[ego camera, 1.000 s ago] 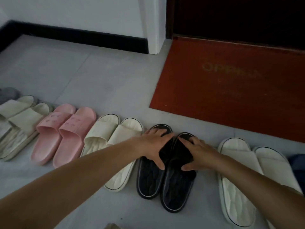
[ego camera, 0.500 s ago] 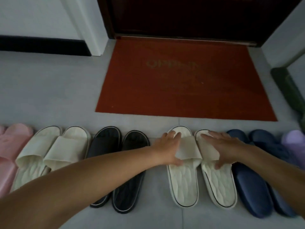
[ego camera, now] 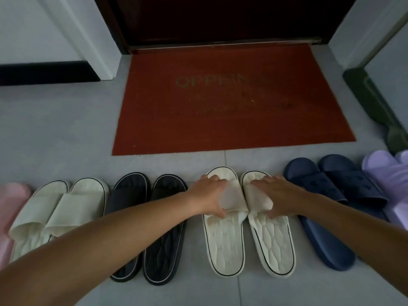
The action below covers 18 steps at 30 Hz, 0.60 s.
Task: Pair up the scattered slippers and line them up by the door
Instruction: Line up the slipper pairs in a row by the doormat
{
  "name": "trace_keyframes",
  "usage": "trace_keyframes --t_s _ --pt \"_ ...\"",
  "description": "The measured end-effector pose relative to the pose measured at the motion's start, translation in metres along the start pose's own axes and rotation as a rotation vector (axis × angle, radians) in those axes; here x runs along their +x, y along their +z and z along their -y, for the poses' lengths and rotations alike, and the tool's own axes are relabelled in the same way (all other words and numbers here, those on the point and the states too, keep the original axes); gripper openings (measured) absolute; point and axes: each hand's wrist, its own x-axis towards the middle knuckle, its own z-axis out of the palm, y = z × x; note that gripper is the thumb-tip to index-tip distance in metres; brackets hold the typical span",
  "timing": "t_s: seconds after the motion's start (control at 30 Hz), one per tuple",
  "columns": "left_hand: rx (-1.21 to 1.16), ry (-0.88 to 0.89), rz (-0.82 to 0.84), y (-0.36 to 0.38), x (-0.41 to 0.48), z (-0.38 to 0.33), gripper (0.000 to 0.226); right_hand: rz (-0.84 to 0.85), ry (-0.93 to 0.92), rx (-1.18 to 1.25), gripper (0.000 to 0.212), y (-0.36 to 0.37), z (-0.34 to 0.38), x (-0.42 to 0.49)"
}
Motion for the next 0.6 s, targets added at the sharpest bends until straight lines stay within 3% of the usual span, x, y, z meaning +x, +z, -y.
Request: trace_keyframes --t_s 0.6 --pt "-0.007 0.032 0.047 0.010 -0.009 0.011 0.080 0.001 0.047 -0.014 0.101 -0.001 0.015 -0.010"
